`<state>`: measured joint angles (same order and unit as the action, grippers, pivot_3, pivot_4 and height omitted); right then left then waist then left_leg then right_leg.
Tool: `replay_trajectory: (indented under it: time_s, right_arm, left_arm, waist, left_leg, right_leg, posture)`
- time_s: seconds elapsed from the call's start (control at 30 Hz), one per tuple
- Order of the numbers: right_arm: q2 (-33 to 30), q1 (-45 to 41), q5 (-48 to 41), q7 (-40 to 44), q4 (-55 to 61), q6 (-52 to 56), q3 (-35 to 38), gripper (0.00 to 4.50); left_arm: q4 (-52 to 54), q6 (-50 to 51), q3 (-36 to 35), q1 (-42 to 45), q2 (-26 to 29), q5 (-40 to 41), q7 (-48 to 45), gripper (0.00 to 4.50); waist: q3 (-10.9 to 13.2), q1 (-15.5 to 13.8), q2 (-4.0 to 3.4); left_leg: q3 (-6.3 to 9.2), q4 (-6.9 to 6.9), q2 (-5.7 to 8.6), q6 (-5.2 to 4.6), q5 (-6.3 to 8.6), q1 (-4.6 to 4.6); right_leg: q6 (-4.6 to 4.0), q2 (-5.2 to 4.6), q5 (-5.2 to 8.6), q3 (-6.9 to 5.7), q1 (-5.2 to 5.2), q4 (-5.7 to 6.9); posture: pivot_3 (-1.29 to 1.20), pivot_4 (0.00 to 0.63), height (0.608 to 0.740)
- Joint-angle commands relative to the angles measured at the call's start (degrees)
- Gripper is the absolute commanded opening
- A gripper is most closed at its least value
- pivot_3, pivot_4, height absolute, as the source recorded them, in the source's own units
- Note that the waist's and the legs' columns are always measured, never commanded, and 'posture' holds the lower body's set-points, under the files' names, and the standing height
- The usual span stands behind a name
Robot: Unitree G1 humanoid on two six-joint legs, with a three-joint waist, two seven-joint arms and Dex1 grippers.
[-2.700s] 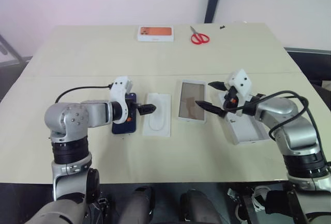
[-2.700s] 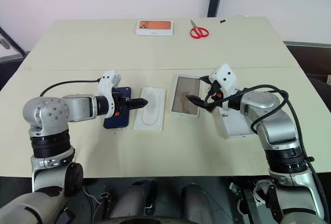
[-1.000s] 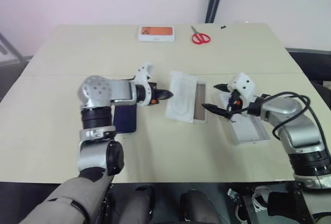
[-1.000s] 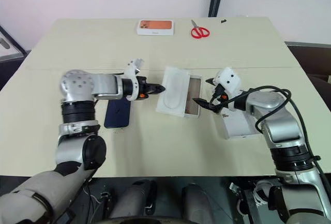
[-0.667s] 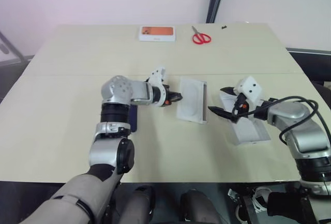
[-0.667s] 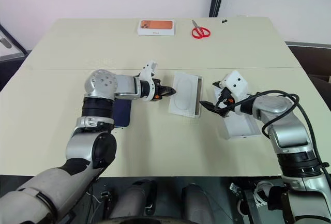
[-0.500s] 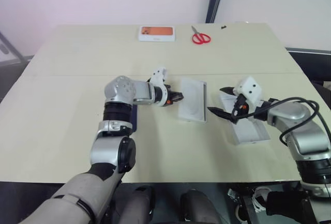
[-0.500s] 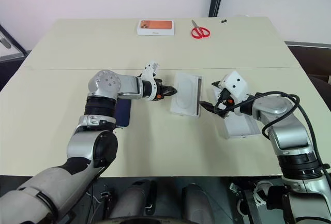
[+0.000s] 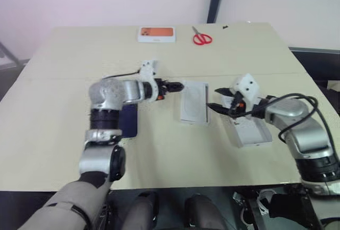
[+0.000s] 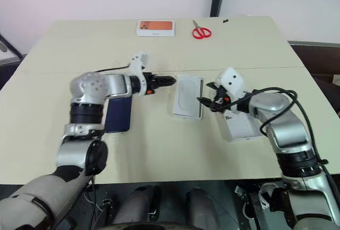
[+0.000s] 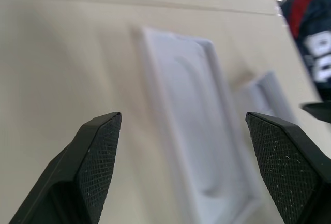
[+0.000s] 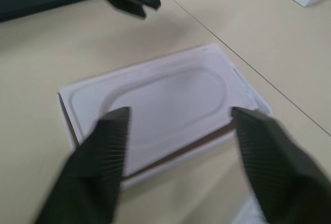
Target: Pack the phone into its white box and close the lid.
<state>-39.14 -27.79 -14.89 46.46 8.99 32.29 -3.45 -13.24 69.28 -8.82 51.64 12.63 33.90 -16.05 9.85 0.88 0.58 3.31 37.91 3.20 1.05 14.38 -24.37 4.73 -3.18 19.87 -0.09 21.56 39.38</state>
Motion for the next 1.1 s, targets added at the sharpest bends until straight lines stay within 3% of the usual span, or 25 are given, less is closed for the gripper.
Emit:
replay_trajectory:
  time_s: [0.03, 0.1, 0.2, 0.4, 0.63, 1.1]
  right_arm:
    - [2.27, -4.26, 3.37, -3.07, -1.28, 1.29, -3.26, 1.08]
    - [4.65, -7.11, 6.97, -6.57, -5.28, 1.83, -5.74, 0.03]
    - [6.96, -10.05, 11.79, -9.66, -10.37, 0.4, -9.19, 0.03]
    - [13.36, -15.64, 15.71, -13.6, -21.24, -1.89, -11.34, 0.03]
    - [18.74, -18.98, 19.18, -16.9, -30.26, -3.48, -12.18, 0.03]
    - [15.05, -17.55, 26.83, -17.51, -28.0, -2.31, -13.68, 0.03]
  left_arm:
    - [9.96, -9.67, 5.92, -6.01, 7.08, -4.59, -6.88, 4.0]
    - [14.16, -19.13, 11.03, -12.07, 13.54, -10.28, -11.6, 4.0]
    - [18.54, -30.45, 13.78, -19.36, 19.43, -14.25, -17.78, 4.0]
    - [25.47, -41.25, 8.52, -30.89, 23.67, -11.75, -27.16, 4.0]
    - [31.34, -40.64, 4.95, -37.09, 24.66, -7.39, -30.37, 4.0]
    - [35.13, -39.5, 3.88, -41.04, 24.5, -5.34, -29.36, 4.0]
  waist:
    - [0.0, 0.06, -0.02]
    - [0.0, 0.06, -0.02]
    - [0.0, -0.27, -0.03]
    - [0.01, -0.95, -0.03]
    - [0.01, -0.25, -0.05]
    - [0.0, -0.02, -0.06]
  left_leg:
    - [0.0, -0.03, -0.01, 0.01, -0.01, 0.0]
    - [0.01, -0.02, -0.01, 0.02, -0.01, -0.01]
    - [-0.01, -0.05, 0.0, 0.01, -0.01, -0.01]
    - [0.01, 0.0, 0.01, -0.01, 0.01, -0.09]
    - [0.03, -0.07, 0.01, -0.01, 0.0, -0.08]
    - [0.02, -0.08, 0.0, -0.02, 0.01, -0.05]
  right_leg:
    - [-0.01, 0.02, 0.0, 0.03, 0.03, 0.0]
    - [-0.01, 0.01, 0.0, 0.03, 0.05, 0.0]
    - [-0.03, 0.0, 0.0, 0.07, 0.06, -0.04]
    - [-0.04, -0.04, 0.0, 0.03, 0.04, -0.12]
    - [-0.04, -0.03, 0.0, 0.02, 0.1, -0.05]
    - [-0.04, -0.01, 0.0, 0.03, 0.1, 0.01]
  posture:
    - [0.0, 0.15, 0.74]
    - [0.0, 0.15, 0.74]
    - [0.0, 0.15, 0.74]
    - [0.0, 0.15, 0.74]
    - [0.0, 0.15, 0.74]
    - [0.0, 0.15, 0.74]
